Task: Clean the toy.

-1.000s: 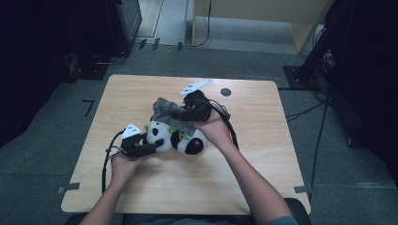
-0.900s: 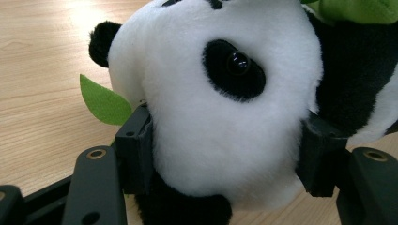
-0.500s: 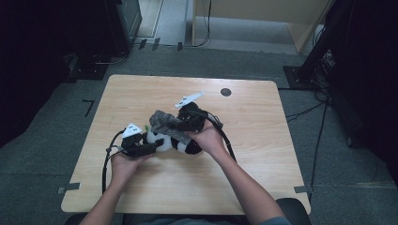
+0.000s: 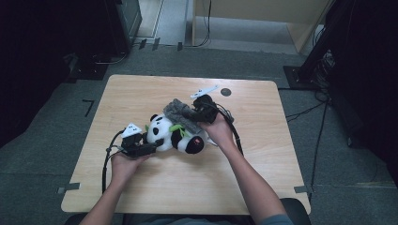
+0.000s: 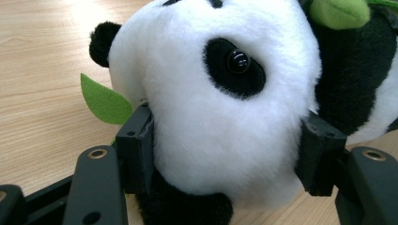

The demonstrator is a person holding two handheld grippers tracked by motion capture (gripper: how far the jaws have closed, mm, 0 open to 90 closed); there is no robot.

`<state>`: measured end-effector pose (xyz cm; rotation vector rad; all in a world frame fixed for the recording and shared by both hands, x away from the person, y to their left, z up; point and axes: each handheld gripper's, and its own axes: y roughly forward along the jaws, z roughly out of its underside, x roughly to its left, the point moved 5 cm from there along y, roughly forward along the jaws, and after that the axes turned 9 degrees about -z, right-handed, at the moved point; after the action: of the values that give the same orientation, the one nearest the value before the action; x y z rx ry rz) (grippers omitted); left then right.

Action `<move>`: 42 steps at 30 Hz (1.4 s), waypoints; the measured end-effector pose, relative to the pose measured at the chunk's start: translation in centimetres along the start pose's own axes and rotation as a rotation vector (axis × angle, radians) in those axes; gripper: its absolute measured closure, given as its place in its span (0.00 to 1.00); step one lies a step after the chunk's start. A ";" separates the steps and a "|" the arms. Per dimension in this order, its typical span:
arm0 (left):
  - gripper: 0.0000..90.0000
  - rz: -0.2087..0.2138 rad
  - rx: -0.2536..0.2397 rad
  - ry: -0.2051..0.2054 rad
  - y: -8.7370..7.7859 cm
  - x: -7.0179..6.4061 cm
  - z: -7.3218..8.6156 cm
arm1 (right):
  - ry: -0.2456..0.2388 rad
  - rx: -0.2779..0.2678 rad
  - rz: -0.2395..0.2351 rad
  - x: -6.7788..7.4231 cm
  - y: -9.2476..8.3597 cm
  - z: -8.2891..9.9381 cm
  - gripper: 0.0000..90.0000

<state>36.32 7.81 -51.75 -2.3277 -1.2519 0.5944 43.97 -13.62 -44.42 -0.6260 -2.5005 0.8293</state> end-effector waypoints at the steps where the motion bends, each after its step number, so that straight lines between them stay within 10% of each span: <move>1: 0.39 0.001 0.000 -0.001 0.0 0.0 0.0 | 0.009 0.001 0.000 -0.1 -0.1 0.0 0.85; 16: 0.38 -0.001 0.001 0.005 0.0 0.0 0.0 | 0.063 -0.022 0.040 -1.4 -2.3 -0.8 0.86; 33: 0.40 -0.018 0.016 -0.007 -0.2 -0.3 -0.4 | 0.010 -0.151 -0.046 2.9 -7.0 -0.3 0.86; 42: 0.41 -0.021 0.027 -0.016 -0.3 -0.4 -0.4 | -0.015 -0.080 -0.101 3.8 -5.3 2.1 0.86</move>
<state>36.20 7.55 -51.19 -2.2893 -1.2664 0.6196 38.31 -16.34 -41.57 -0.5168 -2.5660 0.7029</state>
